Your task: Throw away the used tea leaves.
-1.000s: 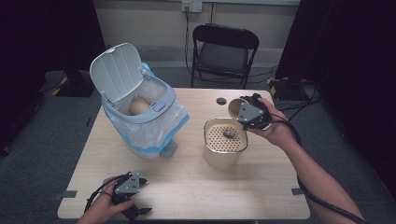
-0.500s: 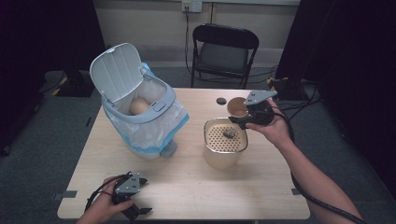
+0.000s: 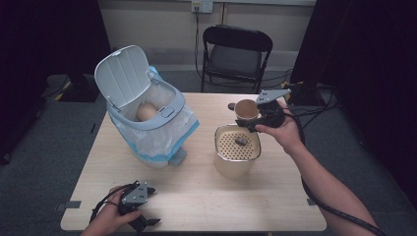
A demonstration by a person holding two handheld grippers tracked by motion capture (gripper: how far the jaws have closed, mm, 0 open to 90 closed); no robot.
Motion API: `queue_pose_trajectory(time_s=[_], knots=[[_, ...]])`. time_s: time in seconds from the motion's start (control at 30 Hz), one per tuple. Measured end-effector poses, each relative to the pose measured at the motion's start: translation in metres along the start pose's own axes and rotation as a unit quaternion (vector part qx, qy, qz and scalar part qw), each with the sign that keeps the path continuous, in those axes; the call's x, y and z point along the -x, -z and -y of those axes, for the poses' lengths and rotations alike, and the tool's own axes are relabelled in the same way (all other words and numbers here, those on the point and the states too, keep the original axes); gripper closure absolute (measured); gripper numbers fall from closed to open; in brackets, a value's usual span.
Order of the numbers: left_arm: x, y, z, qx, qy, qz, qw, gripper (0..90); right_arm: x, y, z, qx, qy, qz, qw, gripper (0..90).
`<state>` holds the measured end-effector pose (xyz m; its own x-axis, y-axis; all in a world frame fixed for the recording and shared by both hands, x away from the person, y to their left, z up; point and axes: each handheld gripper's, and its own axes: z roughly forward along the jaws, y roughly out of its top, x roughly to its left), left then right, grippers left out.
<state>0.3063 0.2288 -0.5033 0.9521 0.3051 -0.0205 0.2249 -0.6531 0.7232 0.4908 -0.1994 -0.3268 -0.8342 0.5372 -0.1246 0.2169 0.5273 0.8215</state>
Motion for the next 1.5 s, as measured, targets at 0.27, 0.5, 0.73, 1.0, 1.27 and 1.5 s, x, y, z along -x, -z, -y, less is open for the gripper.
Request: queue_pose_trajectory(time_s=[0.27, 0.5, 0.73, 1.0, 1.27, 1.5], knots=[[0.0, 0.0, 0.0, 0.001, -0.002, -0.001, 1.0, 0.0, 0.002, 0.002, -0.018, 0.016, -0.019, -0.02, 0.9995, 26.6], [0.0, 0.0, 0.0, -0.001, -0.002, 0.0, 1.0, 0.0, 0.0, 0.001, -0.035, 0.012, -0.018, -0.026, 0.9994, 26.6], [0.0, 0.0, 0.0, -0.001, -0.002, 0.0, 1.0, 0.0, -0.002, 0.001, -0.056, 0.014, -0.018, -0.035, 0.9991, 26.5], [0.0, 0.0, 0.0, -0.002, -0.003, 0.0, 1.0, 0.0, -0.006, -0.004, -0.074, 0.008, -0.021, -0.051, 0.9984, 26.5], [0.0, 0.0, 0.0, -0.001, -0.003, 0.0, 1.0, 0.0, -0.009, -0.008, -0.091, 0.009, -0.018, -0.06, 0.998, 26.5], [0.0, 0.0, 0.0, -0.002, -0.002, 0.0, 1.0, 0.0, -0.01, -0.013, -0.108, 0.012, -0.019, -0.064, 0.9977, 26.4]])
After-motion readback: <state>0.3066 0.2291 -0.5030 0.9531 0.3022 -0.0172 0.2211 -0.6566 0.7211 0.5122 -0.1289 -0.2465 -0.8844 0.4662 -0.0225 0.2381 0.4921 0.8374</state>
